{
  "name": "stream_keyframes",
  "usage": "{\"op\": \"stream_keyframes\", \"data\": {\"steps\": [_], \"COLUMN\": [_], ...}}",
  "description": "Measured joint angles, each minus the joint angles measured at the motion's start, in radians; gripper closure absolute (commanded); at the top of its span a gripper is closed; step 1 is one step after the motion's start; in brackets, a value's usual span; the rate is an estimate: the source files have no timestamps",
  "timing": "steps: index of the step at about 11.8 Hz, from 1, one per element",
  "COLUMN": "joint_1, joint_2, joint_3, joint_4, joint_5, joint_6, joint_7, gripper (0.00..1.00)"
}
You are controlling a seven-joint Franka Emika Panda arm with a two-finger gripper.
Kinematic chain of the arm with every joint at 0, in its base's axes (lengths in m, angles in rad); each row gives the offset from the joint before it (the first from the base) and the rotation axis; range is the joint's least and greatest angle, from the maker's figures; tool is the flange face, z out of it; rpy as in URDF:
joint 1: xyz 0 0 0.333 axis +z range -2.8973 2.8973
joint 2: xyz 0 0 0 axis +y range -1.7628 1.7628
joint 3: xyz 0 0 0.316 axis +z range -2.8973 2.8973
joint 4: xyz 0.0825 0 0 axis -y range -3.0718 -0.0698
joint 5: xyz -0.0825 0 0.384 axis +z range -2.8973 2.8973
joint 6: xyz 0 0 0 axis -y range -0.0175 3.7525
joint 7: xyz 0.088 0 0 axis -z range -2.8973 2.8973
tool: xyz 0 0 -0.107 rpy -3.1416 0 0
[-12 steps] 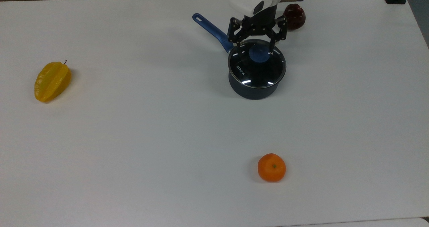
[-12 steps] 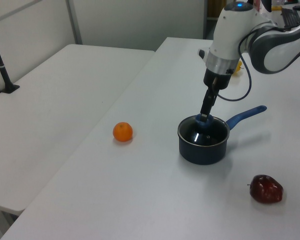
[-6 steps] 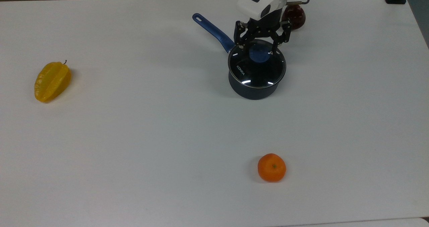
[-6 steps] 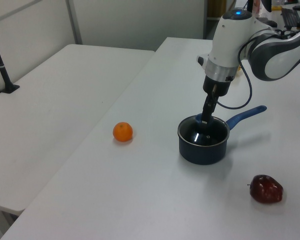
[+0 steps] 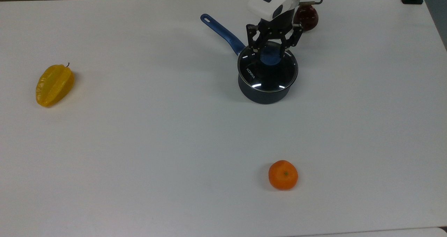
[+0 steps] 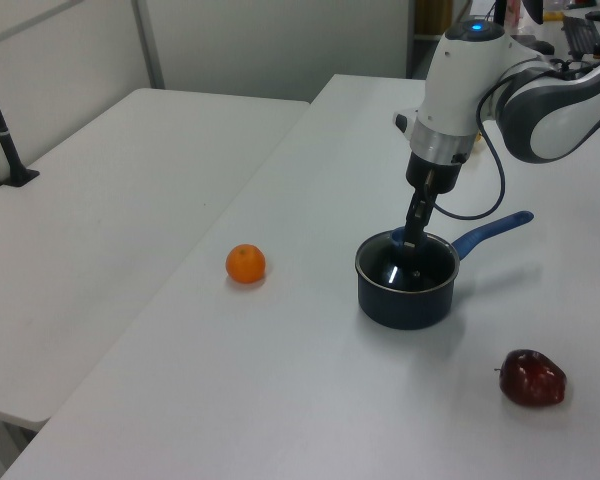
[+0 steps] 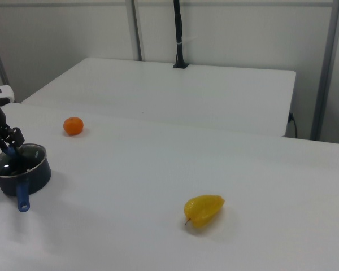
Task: Open lid
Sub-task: 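Close the gripper on the blue knob of the glass lid, then lift the glass lid up off the saucepan rim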
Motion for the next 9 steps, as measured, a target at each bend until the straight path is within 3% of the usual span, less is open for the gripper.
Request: {"op": "stream_keyframes", "data": {"steps": [9], "joint_1": [-0.023], "joint_2": [-0.099], "joint_3": [-0.021], "joint_4": [0.029], "joint_5": [0.0], "joint_6": [-0.063], "joint_7": [0.007], "gripper": [0.66]}}
